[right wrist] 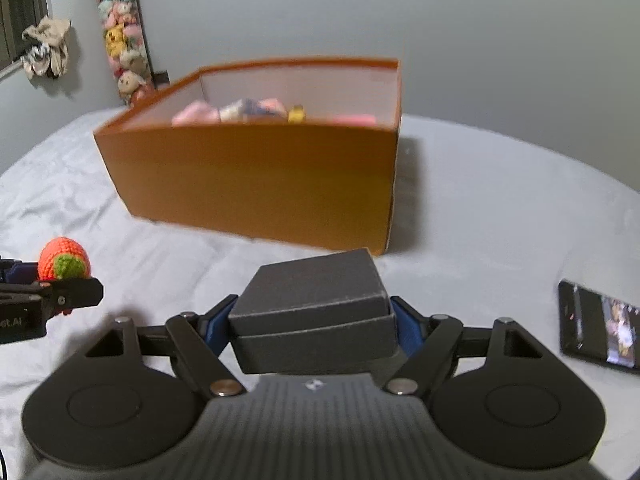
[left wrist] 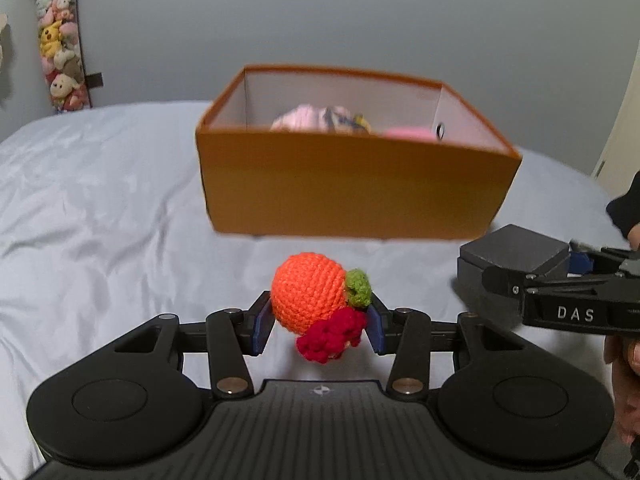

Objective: Organize objects
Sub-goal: 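Lift and carry the crocheted fruit and grey box over the shoebox with both tools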

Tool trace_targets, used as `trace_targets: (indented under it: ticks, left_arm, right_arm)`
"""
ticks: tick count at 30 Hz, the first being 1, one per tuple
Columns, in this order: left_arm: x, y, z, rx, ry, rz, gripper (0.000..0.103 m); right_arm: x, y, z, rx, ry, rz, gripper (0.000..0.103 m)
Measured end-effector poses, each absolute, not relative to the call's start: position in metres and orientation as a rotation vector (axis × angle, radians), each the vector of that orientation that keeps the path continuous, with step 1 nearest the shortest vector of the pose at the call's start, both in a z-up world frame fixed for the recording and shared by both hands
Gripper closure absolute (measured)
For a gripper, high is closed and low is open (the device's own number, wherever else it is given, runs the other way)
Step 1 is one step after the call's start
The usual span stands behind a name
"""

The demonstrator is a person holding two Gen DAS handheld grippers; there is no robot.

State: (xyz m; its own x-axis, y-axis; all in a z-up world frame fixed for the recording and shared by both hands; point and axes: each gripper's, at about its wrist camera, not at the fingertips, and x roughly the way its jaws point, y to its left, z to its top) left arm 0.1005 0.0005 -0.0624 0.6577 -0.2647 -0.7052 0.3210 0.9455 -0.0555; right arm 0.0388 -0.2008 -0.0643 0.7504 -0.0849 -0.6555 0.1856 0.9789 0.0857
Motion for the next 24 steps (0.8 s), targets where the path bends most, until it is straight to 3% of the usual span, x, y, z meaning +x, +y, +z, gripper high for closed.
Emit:
trace_targets:
  ticks: [24]
  left_arm:
    - [0.173,-0.043,0.0,0.183,0.634,-0.389,0.05]
  right_arm:
    - [0.076,-0.209,0.019,0.118,0.52,-0.094,0.024]
